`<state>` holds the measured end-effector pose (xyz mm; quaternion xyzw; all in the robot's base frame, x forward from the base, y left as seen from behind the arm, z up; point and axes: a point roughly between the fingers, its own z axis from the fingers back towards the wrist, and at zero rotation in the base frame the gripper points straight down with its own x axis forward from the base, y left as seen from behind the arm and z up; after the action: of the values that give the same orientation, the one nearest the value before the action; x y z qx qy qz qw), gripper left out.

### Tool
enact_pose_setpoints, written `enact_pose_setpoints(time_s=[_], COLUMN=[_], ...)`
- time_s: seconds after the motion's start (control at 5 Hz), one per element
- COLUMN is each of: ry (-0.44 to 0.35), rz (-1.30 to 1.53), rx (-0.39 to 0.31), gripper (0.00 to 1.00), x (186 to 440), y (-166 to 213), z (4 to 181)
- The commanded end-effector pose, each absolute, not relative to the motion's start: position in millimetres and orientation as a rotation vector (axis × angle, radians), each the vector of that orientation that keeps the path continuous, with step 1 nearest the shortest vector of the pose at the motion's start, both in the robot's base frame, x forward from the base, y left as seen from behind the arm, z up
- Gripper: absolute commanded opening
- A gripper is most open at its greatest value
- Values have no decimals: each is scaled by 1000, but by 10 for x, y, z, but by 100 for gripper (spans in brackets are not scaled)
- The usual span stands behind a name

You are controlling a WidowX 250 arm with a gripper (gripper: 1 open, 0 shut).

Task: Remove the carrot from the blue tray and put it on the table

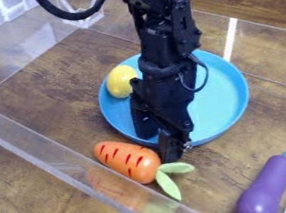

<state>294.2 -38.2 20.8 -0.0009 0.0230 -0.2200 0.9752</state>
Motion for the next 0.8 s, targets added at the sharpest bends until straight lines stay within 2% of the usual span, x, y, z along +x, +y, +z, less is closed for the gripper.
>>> enact_pose_setpoints(time_s=[0.0, 0.4, 0.6], ry=[15, 2, -4], rz=[-424, -426, -393], rx=[-4, -9, -10], gripper=[0, 0, 0], x=[2938, 2937, 2937], y=[-282, -289, -251], z=[255, 264, 323])
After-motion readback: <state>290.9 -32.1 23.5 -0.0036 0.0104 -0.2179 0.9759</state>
